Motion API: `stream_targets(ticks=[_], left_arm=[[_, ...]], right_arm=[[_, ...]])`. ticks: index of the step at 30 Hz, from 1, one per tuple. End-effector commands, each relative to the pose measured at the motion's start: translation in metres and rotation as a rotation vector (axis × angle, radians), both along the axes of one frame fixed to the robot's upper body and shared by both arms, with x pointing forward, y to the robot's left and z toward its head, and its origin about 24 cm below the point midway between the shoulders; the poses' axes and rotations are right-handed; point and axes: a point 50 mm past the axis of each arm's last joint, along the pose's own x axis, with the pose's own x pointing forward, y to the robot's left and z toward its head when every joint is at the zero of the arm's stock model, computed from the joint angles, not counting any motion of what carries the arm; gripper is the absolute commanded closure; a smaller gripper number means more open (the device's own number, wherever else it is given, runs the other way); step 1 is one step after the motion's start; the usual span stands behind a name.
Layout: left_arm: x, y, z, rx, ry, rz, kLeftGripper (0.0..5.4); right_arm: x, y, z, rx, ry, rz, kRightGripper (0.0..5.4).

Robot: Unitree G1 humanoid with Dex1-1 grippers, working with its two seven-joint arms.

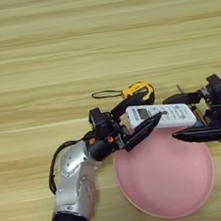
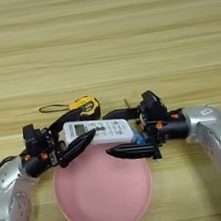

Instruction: Move the objects on the table

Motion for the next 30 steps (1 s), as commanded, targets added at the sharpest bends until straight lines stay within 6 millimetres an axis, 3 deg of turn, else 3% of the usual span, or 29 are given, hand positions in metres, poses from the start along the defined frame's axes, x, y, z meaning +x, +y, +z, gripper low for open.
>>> stream_targets(ticks=[1,13,30], left_arm=[[-0.001,0.001,-0.003,0.052,0.007,-0.010,2.37],[-0.011,0.010,-0.013,0.163,0.041,-0.049,2.42],[-0.015,0.021,-0.020,0.225,0.071,-0.074,2.42]], right_arm=[[-0.001,0.004,0.006,0.007,-0.022,0.021,0.00],[-0.017,0.001,-0.005,-0.039,0.006,0.008,0.00],[-0.042,0.007,-0.049,-0.183,0.094,-0.012,0.00]])
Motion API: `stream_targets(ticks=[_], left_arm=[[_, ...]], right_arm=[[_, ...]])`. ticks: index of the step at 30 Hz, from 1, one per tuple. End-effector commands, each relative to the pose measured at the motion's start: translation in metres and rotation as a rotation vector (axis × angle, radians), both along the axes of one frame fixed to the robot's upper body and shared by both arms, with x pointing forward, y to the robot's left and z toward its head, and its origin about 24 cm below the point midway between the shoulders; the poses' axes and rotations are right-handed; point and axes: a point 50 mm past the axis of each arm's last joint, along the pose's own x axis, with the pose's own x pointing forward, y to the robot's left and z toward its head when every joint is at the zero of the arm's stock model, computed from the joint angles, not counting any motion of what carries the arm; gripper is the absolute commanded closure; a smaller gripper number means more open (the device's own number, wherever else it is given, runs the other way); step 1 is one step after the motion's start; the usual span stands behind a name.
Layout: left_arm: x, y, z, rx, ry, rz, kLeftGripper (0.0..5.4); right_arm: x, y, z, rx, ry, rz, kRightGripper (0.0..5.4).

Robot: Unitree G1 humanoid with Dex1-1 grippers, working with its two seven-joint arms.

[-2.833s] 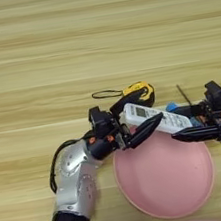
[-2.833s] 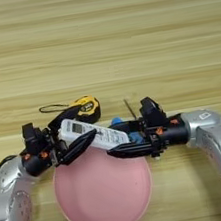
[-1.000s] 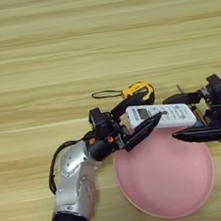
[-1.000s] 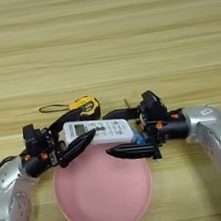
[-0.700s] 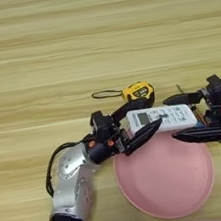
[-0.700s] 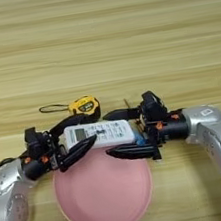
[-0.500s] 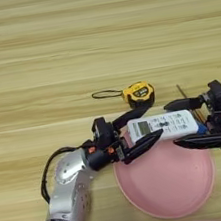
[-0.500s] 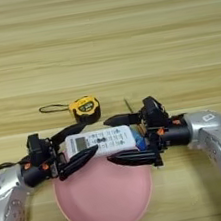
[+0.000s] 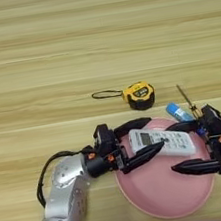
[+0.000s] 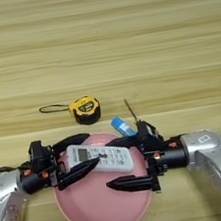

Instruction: Move the objects on the table

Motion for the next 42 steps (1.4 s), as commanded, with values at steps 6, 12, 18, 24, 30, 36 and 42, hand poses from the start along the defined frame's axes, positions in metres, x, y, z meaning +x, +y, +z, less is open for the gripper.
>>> stream_targets(ticks=[6,12,18,24,30,36,42], left_arm=[[0.004,0.012,-0.006,0.077,0.012,0.031,2.42],[0.004,0.014,-0.018,0.154,0.034,0.026,2.42],[0.002,0.014,-0.025,0.214,0.031,0.009,2.24],[0.003,0.014,-0.027,0.224,0.018,0.027,1.64],[0.008,0.014,-0.023,0.205,0.004,0.056,1.04],[0.009,0.013,-0.016,0.173,-0.021,0.069,0.48],[0.021,0.016,0.005,0.046,-0.058,0.152,0.02]], right_arm=[[-0.007,0.001,-0.014,-0.042,0.032,-0.001,0.00],[-0.007,0.001,-0.014,-0.047,0.027,-0.003,0.00],[-0.007,0.002,-0.013,-0.047,0.021,-0.001,0.00],[-0.006,0.003,-0.013,-0.047,0.016,-0.001,0.00],[-0.005,0.003,-0.012,-0.047,0.012,0.000,0.00],[-0.003,0.003,-0.011,-0.046,0.007,0.000,0.00],[0.002,0.003,-0.005,-0.023,-0.015,-0.014,0.00]])
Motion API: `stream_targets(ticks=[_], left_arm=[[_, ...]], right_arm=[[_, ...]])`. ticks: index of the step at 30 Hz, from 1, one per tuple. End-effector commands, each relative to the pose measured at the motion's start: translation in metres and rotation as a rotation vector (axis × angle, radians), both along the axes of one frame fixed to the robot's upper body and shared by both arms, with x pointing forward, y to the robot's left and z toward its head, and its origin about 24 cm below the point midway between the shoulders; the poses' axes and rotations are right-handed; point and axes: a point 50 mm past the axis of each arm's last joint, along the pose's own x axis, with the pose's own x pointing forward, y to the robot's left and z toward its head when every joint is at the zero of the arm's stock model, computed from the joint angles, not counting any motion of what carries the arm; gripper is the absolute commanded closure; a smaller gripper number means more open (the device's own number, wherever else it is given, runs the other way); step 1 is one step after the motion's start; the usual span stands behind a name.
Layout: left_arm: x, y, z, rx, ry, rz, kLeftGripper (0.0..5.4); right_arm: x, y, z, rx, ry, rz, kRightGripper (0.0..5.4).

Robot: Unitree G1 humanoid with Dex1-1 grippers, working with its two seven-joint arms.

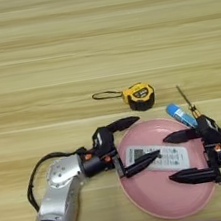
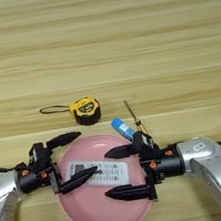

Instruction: Move the objects on the table

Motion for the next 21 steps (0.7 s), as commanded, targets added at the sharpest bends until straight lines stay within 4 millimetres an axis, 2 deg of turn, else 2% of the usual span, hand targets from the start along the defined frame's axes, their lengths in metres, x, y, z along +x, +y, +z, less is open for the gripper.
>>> stream_targets(ticks=[1,9,16,21], left_arm=[[0.011,0.004,0.019,-0.095,-0.049,0.068,0.02],[0.022,0.012,0.040,-0.217,-0.082,0.154,0.02],[0.030,0.016,0.042,-0.230,-0.100,0.218,0.02],[0.040,0.018,0.042,-0.220,-0.106,0.295,0.02]], right_arm=[[0.007,-0.002,0.007,0.012,-0.029,-0.014,0.00],[0.016,-0.003,0.023,0.060,-0.095,-0.053,0.00],[0.030,-0.006,0.041,0.099,-0.189,-0.134,0.00],[0.041,0.001,0.053,0.132,-0.269,-0.231,0.00]])
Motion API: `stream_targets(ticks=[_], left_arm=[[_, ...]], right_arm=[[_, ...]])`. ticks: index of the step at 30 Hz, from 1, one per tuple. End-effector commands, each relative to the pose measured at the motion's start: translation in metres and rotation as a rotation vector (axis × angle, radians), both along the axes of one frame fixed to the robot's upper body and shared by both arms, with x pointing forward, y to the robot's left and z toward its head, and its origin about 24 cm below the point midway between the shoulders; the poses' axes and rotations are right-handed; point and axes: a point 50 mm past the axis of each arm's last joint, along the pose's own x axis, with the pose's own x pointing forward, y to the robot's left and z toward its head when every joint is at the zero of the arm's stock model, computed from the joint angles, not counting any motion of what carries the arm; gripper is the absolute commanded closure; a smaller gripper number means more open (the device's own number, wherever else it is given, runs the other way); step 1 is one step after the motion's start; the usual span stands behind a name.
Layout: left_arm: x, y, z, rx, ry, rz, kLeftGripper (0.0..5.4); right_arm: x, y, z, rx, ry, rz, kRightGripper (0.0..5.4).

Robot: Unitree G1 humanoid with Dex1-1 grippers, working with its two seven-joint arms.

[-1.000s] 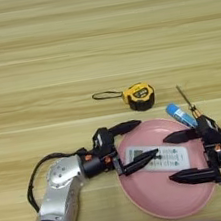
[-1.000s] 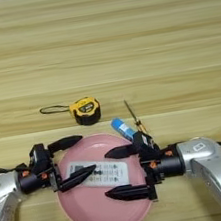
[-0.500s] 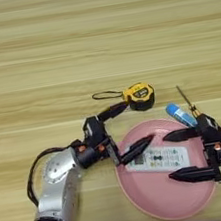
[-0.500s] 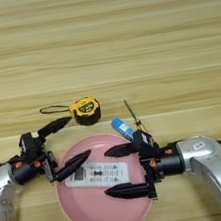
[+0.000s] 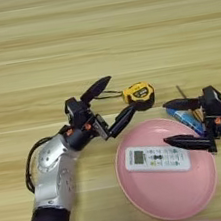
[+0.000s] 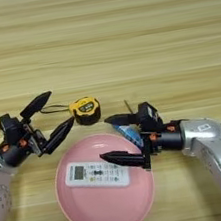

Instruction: Move the objects on the table

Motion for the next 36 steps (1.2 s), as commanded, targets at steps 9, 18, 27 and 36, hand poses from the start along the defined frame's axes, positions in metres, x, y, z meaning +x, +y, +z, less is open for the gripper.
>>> stream_targets(ticks=[9,18,27,36], left_arm=[[0.036,0.008,-0.015,0.143,0.048,0.330,0.02],[0.047,0.015,-0.024,0.268,0.043,0.446,0.02],[0.058,0.029,-0.027,0.250,0.076,0.622,0.02],[0.067,0.045,-0.036,0.197,0.215,0.811,0.02]], right_arm=[[0.039,0.035,0.026,0.036,-0.201,-0.349,0.00],[0.056,0.063,0.010,-0.031,-0.142,-0.454,0.00],[0.078,0.068,-0.018,-0.149,-0.073,-0.620,0.00],[0.081,0.064,-0.034,-0.215,-0.038,-0.662,0.00]])
